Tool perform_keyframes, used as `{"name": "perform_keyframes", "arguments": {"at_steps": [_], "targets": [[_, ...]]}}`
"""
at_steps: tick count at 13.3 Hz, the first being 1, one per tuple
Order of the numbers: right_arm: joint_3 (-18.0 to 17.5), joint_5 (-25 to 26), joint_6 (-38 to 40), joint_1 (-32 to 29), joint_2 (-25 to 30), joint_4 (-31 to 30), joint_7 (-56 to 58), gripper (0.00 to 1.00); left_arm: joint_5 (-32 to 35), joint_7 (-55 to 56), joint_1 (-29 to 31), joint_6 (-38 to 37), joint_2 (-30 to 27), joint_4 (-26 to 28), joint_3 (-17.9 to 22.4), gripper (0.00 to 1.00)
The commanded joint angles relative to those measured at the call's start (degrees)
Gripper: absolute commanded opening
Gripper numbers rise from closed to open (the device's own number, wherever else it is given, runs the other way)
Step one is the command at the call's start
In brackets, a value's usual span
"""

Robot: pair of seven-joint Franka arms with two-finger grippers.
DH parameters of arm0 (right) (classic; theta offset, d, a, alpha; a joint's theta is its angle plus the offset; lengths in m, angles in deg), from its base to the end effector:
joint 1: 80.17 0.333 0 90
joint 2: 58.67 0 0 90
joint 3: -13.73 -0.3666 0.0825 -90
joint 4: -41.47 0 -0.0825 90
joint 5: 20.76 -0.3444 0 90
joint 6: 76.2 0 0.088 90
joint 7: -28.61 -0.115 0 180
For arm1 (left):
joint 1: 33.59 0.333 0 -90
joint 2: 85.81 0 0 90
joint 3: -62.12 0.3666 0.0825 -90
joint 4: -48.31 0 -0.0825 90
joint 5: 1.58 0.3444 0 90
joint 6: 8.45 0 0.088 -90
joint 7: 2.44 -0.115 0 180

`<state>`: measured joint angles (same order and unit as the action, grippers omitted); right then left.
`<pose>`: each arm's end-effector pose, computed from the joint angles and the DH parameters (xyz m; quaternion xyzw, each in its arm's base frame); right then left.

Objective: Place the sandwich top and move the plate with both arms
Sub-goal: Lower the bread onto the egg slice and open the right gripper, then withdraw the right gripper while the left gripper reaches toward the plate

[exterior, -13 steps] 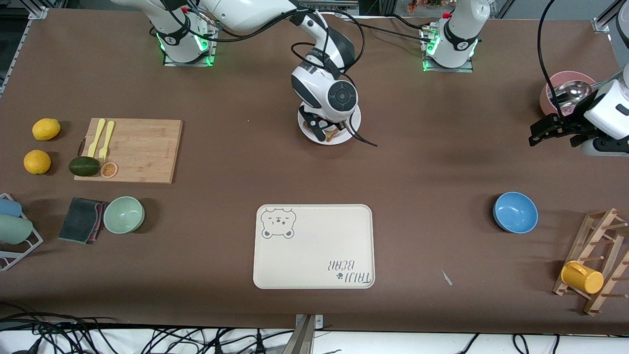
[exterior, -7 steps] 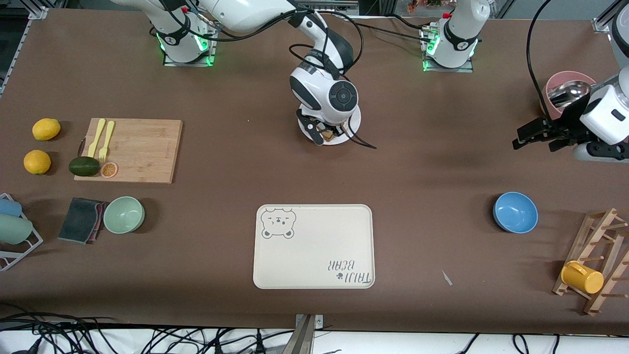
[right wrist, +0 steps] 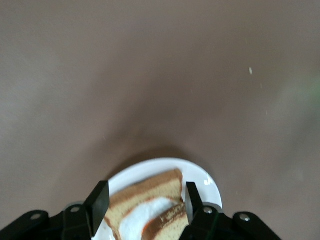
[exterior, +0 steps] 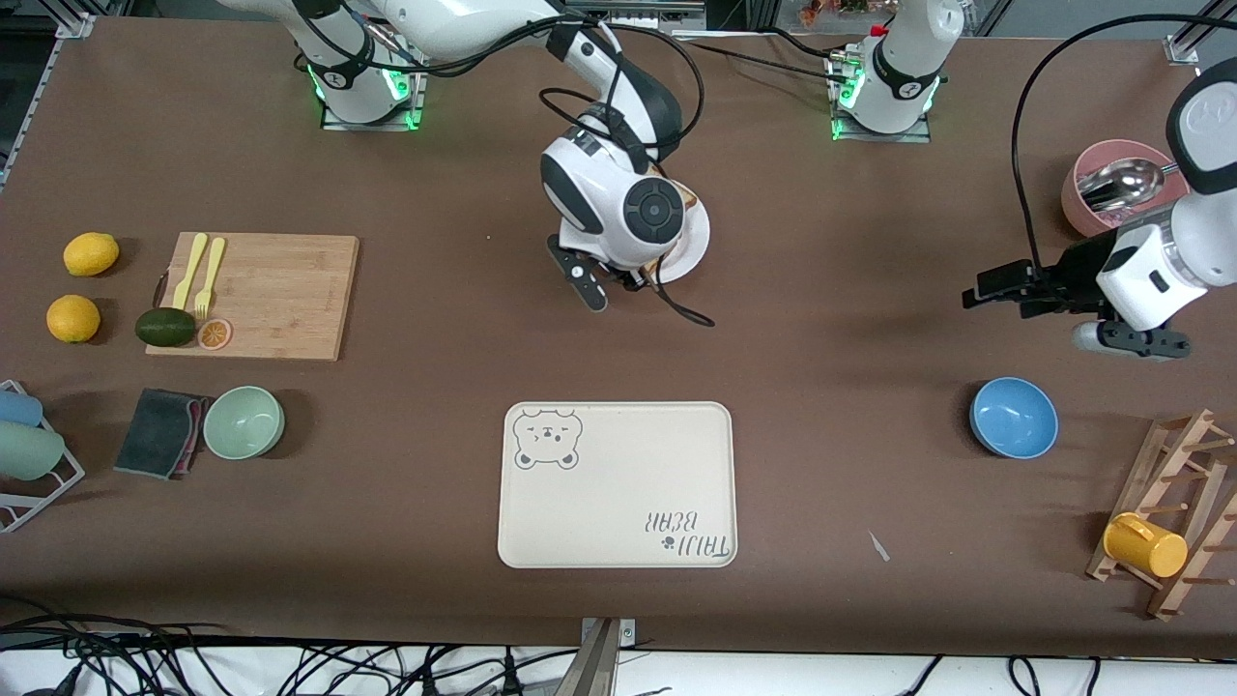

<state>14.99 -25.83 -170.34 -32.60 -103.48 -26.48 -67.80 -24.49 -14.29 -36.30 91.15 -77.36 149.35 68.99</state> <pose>0.4823 0.5255 0.3410 0.8899 -0.4252 -0.0847 0.1420 0.5586 -0.0020 0.5252 0.9793 -0.0158 -0.0573 0.1935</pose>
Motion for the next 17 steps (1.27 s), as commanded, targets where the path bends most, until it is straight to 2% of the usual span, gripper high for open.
{"name": "perform_keyframes", "arguments": {"at_steps": [1, 3, 6, 8, 11, 14, 16, 17], "targets": [[5.0, 0.8, 2.1, 0.3, 3.8, 0.1, 9.2, 0.75, -6.6, -6.8, 1.8, -0.4, 1.7, 2.3, 0.2, 1.0], [9.7, 0.6, 5.4, 0.3, 4.7, 0.1, 18.4, 0.76, -8.7, -6.8, 1.8, -0.5, 2.7, 2.3, 0.1, 1.0], [16.6, 0.5, 6.2, 0.3, 6.4, 0.1, 31.0, 0.78, -9.8, -7.3, 0.5, -1.4, 4.8, 2.1, -0.6, 1.0], [20.4, 0.1, 6.5, 0.3, 7.8, 0.1, 38.3, 0.8, -12.8, -8.3, 0.7, -1.5, 7.0, 2.1, -1.3, 1.0], [27.1, -0.3, 8.8, 0.2, 8.0, 0.1, 51.5, 0.82, -18.5, -18.5, 0.8, -1.8, 10.7, 2.3, -1.3, 1.0], [32.1, -0.5, 9.2, -0.3, 9.6, 0.0, 63.6, 0.86, -20.1, -20.4, 0.8, -4.6, 11.0, 3.0, -1.5, 1.0], [35.3, -4.1, 9.9, -1.9, 10.2, -0.2, 69.8, 0.86, -23.6, -25.7, 0.5, -5.7, 11.6, 5.2, -1.5, 0.99], [37.4, -6.7, 10.2, -2.5, 10.2, -0.2, 72.0, 0.86, -24.4, -27.2, 0.5, -5.5, 11.8, 6.3, -2.2, 0.94]]}}
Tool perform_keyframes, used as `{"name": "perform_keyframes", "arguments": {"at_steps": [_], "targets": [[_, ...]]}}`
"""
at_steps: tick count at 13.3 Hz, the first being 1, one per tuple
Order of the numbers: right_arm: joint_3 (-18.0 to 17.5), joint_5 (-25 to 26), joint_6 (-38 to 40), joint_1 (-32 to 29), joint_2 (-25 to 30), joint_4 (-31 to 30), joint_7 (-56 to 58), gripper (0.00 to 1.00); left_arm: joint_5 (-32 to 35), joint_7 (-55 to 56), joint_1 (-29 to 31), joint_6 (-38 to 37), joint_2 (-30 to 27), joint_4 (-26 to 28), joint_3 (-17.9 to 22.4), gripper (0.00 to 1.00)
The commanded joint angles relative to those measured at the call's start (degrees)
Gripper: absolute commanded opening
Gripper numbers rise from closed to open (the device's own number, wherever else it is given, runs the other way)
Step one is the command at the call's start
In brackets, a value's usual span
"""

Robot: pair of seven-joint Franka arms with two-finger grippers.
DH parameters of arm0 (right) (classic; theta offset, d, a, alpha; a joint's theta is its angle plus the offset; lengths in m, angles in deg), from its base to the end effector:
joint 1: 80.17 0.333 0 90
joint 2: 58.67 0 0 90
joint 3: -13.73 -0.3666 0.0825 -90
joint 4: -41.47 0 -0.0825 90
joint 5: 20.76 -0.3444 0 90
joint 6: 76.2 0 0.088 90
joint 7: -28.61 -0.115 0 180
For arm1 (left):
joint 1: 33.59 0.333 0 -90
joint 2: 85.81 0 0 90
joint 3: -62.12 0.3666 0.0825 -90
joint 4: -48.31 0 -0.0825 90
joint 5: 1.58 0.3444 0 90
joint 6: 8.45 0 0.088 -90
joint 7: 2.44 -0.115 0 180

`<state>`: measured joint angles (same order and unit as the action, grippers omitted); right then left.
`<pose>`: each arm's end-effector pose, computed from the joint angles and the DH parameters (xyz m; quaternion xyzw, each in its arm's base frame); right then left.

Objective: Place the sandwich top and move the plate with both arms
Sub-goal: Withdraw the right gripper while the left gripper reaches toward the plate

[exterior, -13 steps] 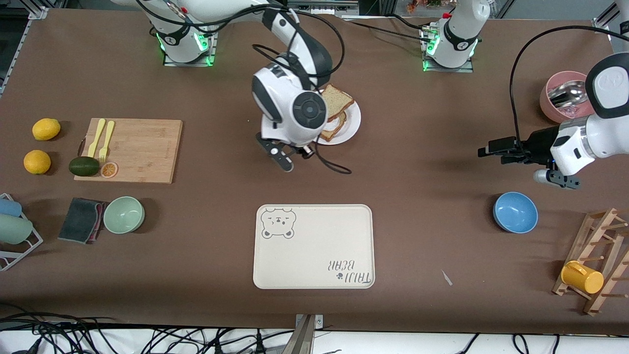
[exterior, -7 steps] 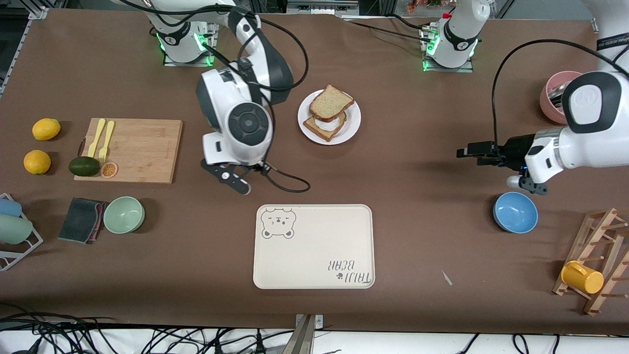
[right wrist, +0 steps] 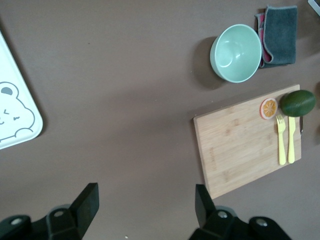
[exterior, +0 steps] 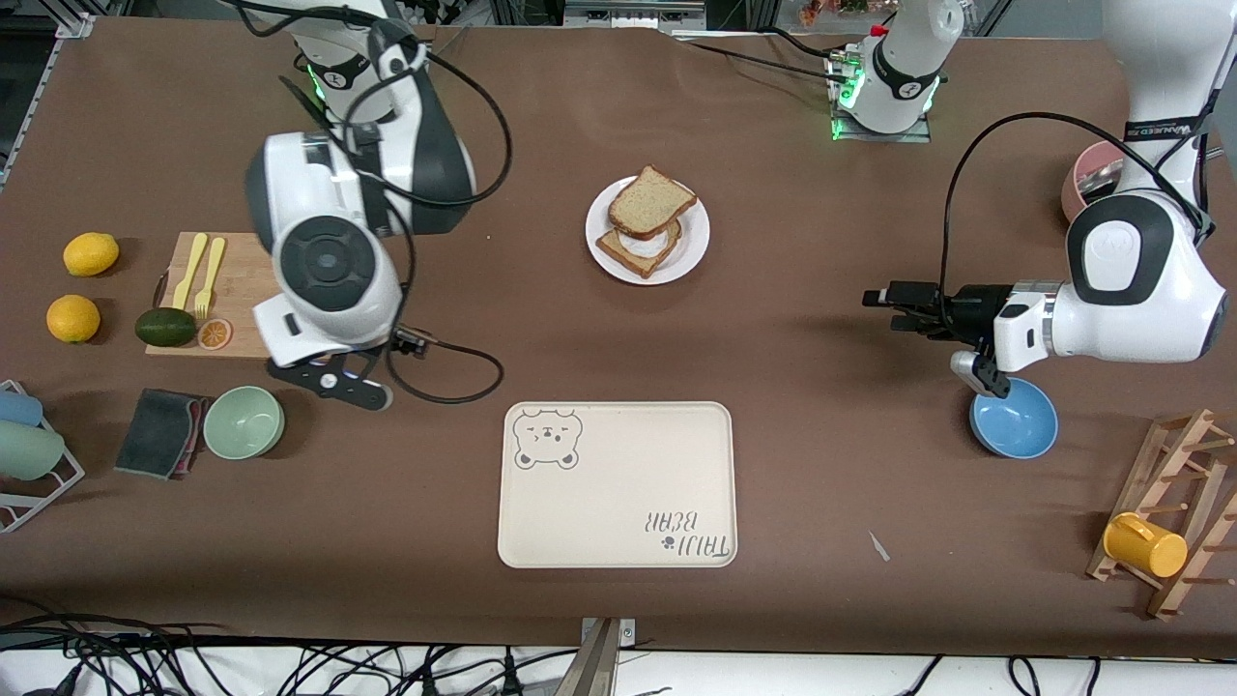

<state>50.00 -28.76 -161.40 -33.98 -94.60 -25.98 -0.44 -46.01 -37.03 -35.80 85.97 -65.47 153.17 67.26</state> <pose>0.6244 0.2542 0.4960 0.9789 -0.1377 -0.0588 0.1388 0.5712 -0.0516 0.3967 0.8997 -0.1208 -0.1213 0.4015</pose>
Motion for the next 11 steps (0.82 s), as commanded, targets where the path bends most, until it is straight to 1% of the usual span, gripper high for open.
{"name": "perform_keyframes", "arguments": {"at_steps": [1, 2, 3, 4, 5, 6, 7, 8, 9, 10, 11], "targets": [[3.1, -6.0, 1.3, -2.5, 1.3, -0.7, 7.1, 0.86, -4.6, -5.0, 0.0, -0.3, 0.4, 3.7, -1.2, 0.93], [2.7, -6.6, 1.1, -4.1, 1.3, -0.9, 8.9, 0.86, -5.1, -5.8, 0.0, -0.3, 0.4, 4.6, -1.4, 0.92], [2.5, -6.8, 1.3, -5.0, 1.4, -1.0, 9.9, 0.86, -5.1, -6.4, 0.0, -0.3, 0.2, 5.4, -1.8, 0.87], [2.4, -6.8, 1.3, -5.7, 1.7, -1.3, 10.8, 0.86, -5.3, -6.6, 0.1, 0.0, 0.2, 6.4, -2.8, 0.85], [2.2, -6.7, 1.2, -6.4, 2.4, -2.2, 12.3, 0.86, -6.9, -8.5, 0.1, 1.9, -0.1, 8.4, -3.1, 0.85], [0.7, -6.7, 1.3, -7.8, 4.3, -3.8, 13.7, 0.86, -8.6, -11.5, 0.0, 3.6, -0.1, 10.9, -3.6, 0.88], [-2.1, -6.6, 1.0, -10.5, 6.5, -5.2, 14.5, 0.86, -11.5, -14.4, 0.1, 5.5, 0.0, 12.7, -5.4, 0.91], [-5.3, -6.1, 0.9, -13.6, 8.5, -6.5, 15.5, 0.88, -13.5, -15.8, 0.0, 7.2, 0.1, 14.0, -6.4, 0.91], [-6.9, -5.9, 0.9, -15.7, 9.7, -7.4, 16.6, 0.99, -15.3, -16.1, 0.0, 9.0, 0.6, 14.8, -7.9, 0.91], [-7.4, -5.8, 1.0, -17.2, 10.3, -8.0, 18.1, 0.99, -17.3, -16.9, 0.0, 11.3, 0.7, 16.2, -10.1, 0.93], [-7.7, -5.9, 1.1, -18.3, 10.5, -8.3, 19.7, 0.99, -18.5, -18.4, 0.0, 13.8, 0.6, 18.1, -11.8, 0.99]]}}
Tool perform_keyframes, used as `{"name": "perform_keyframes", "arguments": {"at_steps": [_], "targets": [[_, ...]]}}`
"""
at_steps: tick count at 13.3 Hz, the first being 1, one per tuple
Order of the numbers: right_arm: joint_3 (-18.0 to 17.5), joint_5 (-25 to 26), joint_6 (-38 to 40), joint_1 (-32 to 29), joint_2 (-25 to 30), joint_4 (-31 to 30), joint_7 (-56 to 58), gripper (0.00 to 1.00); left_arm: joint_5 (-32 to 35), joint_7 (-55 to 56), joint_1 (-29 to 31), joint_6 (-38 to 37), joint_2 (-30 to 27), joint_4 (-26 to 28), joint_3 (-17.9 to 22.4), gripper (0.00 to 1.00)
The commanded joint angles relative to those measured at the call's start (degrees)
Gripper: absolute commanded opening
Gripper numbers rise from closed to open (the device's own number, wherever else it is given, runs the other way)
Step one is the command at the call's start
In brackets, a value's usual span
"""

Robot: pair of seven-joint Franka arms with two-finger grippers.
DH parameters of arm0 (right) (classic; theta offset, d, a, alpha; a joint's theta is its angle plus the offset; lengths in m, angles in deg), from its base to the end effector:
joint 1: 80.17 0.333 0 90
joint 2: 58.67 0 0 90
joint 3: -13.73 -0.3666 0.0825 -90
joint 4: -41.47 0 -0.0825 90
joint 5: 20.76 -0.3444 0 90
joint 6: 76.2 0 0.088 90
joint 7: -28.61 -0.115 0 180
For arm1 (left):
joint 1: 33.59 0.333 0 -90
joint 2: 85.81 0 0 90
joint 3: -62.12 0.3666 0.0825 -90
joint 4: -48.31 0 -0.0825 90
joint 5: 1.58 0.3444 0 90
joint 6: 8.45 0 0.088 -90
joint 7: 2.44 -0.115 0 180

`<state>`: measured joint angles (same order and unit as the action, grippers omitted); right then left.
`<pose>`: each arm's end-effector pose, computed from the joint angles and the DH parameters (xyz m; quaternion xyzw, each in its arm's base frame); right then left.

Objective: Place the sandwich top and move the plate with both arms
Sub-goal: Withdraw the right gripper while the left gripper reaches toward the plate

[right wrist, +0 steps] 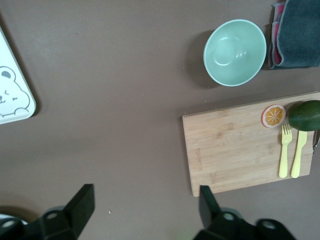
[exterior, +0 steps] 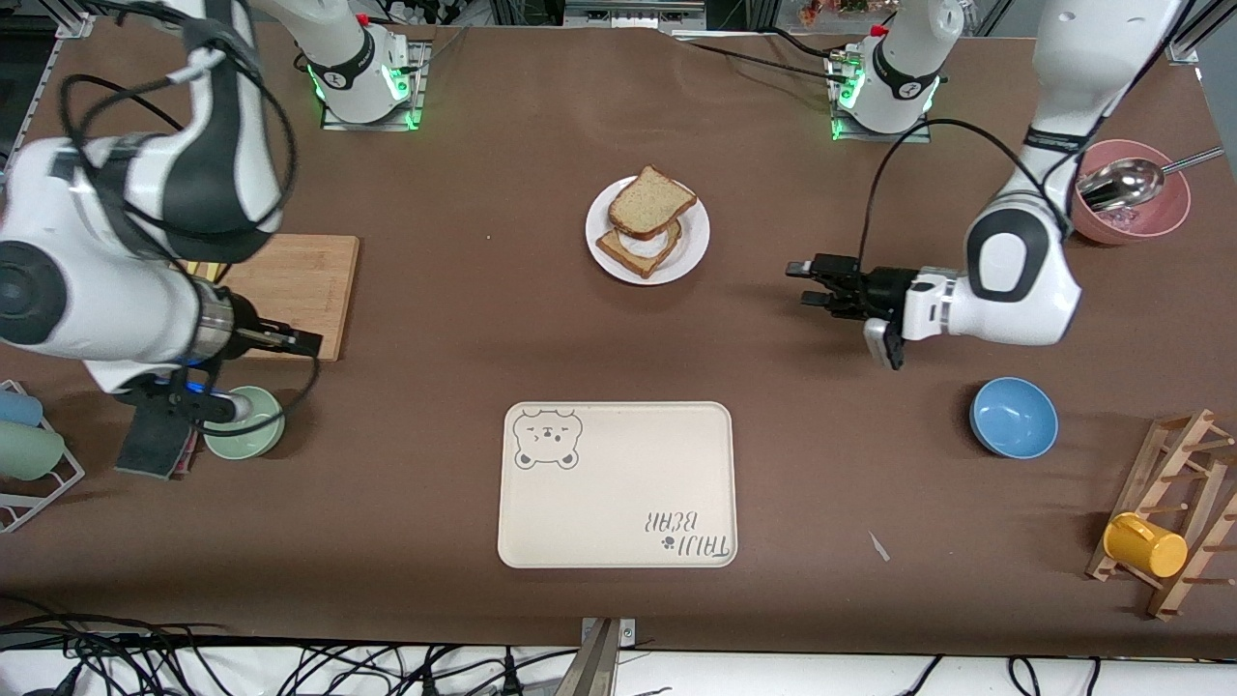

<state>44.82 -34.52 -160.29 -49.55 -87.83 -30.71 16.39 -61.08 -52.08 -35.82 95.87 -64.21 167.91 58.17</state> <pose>0.6390 0.1111 0.5208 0.9883 -0.0979 -0.1148 0.0215 0.5168 -0.1317 0.3120 0.8475 -0.1470 -0.0983 0.5005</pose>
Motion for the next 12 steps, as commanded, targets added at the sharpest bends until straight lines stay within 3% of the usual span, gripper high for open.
{"name": "perform_keyframes", "arguments": {"at_steps": [1, 4, 6, 7, 9, 12], "targets": [[-3.7, -0.1, -0.2, -4.1, 4.6, -4.1, 4.6, 0.99, -4.7, -5.5, 0.0, 5.0, -0.6, 4.8, -3.5, 0.99], [-11.1, 1.2, -1.1, -11.0, 10.9, -6.3, 5.9, 0.99, -9.6, -15.5, 0.0, 4.9, 0.9, 8.5, -3.7, 0.99], [-19.6, 10.7, -1.0, -16.8, 15.1, -8.3, 7.3, 0.99, -10.5, -17.8, -0.1, 5.0, 3.8, 8.5, -4.5, 0.98], [-22.9, 13.6, -1.0, -19.6, 16.8, -9.5, 7.8, 0.99, -11.4, -19.2, -0.2, 4.9, 5.1, 8.6, -4.6, 0.86], [-27.9, 13.8, -1.0, -25.2, 20.4, -13.2, 11.4, 0.99, -13.8, -19.3, -0.2, 5.0, 7.6, 8.6, -5.6, 0.83], [-31.4, 13.2, -2.6, -30.5, 24.4, -17.3, 11.1, 1.0, -18.3, -17.4, -1.2, 5.2, 8.2, 10.0, -5.6, 0.84]]}}
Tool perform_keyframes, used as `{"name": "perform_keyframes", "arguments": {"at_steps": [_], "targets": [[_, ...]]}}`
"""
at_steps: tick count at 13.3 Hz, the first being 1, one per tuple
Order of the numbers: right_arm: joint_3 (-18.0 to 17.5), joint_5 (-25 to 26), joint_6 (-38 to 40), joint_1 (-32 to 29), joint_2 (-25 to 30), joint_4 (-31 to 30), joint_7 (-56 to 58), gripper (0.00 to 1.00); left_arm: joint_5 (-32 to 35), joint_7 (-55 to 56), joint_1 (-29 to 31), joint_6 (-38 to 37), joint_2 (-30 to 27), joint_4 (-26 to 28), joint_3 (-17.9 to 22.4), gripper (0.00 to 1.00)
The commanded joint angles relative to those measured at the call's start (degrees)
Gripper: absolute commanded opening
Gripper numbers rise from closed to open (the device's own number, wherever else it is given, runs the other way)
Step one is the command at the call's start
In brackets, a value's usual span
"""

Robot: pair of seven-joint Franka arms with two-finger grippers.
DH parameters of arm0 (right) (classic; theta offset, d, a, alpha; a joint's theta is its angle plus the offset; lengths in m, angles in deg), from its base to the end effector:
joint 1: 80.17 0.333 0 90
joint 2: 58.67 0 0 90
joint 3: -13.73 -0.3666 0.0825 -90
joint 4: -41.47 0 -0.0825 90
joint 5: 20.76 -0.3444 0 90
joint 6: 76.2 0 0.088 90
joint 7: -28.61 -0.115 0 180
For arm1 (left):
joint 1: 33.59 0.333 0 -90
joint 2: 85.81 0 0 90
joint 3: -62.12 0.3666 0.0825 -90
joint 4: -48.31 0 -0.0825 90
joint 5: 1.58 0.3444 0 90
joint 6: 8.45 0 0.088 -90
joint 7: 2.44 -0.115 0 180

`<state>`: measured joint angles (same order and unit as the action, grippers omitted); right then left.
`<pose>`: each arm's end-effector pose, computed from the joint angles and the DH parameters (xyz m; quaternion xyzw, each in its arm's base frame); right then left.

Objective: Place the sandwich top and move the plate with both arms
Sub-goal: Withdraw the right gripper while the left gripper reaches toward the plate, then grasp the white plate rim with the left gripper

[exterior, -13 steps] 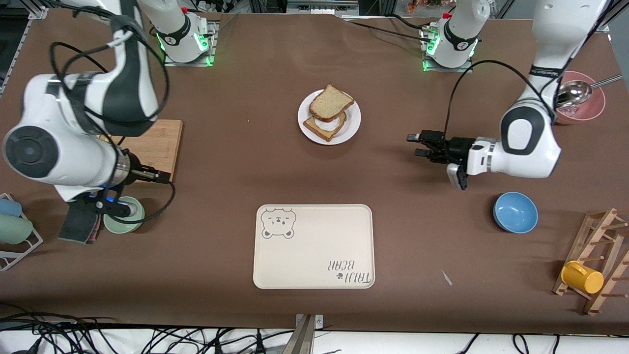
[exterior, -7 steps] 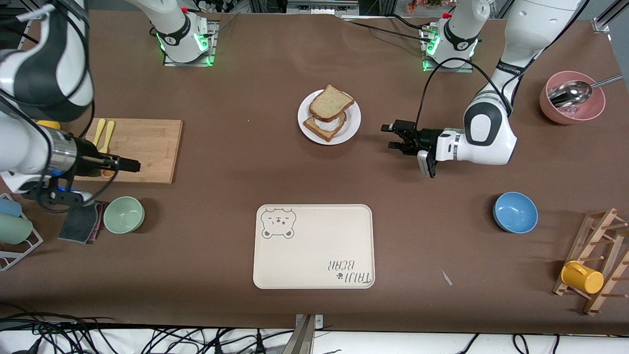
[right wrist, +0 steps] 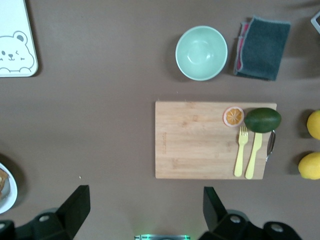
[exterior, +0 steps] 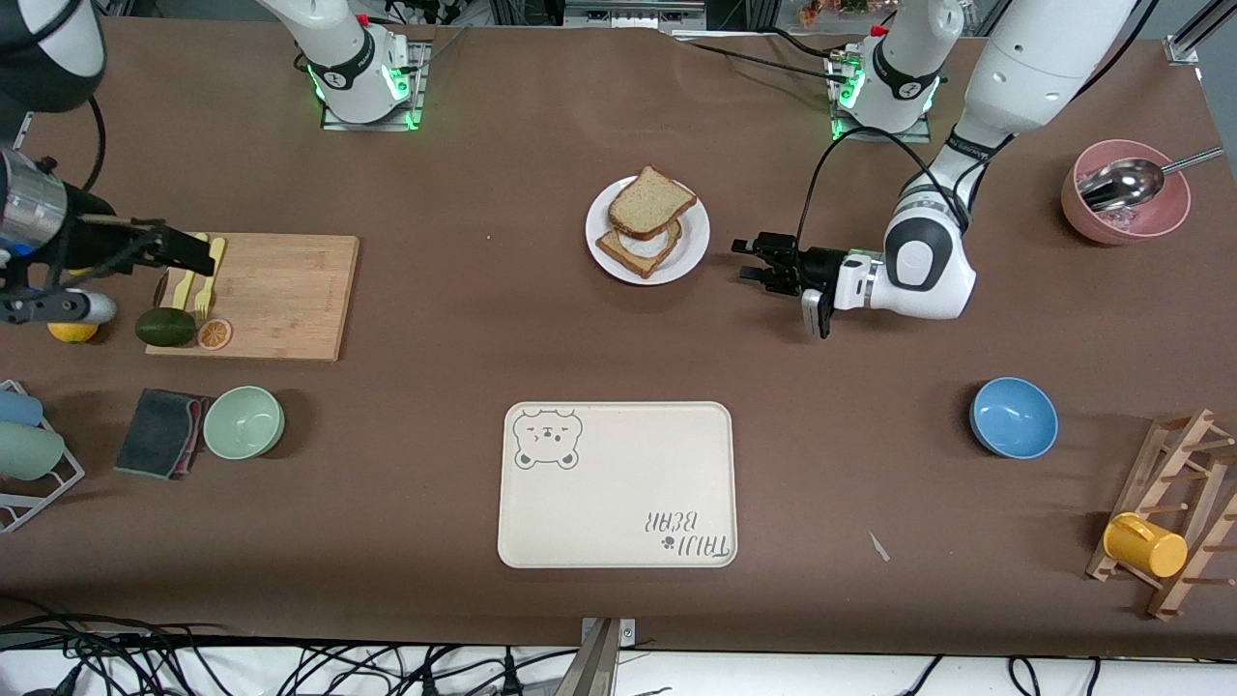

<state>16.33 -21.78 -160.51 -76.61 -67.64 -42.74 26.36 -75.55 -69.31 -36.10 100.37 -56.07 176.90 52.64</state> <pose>0.5561 0.0138 0.6184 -0.9969 0.0110 0.0774 0.0032 0.4571 -0.1761 0.2103 0.8020 -0.1325 -0.0886 0.5757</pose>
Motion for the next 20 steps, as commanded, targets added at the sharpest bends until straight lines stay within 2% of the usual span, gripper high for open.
{"name": "perform_keyframes", "arguments": {"at_steps": [1, 3, 5, 20], "targets": [[-2.9, 1.0, -3.3, -4.3, 5.1, -6.1, 1.5, 1.0, -4.0, 0.2, -1.1, 1.1, 0.3, 1.0, -0.2, 0.84], [-2.9, 1.4, -8.7, -6.4, 9.1, -8.8, 1.7, 1.0, -4.8, 1.3, -3.0, 2.7, 0.3, 1.0, -0.2, 0.84], [-2.6, 1.4, -8.8, -6.5, 11.0, -10.4, 2.0, 1.0, -6.0, 1.8, -4.2, 3.2, 0.4, 1.0, -0.2, 0.85], [-1.2, 1.0, -6.8, -3.6, 10.8, -9.7, 1.4, 1.0, -5.8, 3.7, -7.6, 7.2, 0.6, 0.7, -0.2, 0.85]]}}
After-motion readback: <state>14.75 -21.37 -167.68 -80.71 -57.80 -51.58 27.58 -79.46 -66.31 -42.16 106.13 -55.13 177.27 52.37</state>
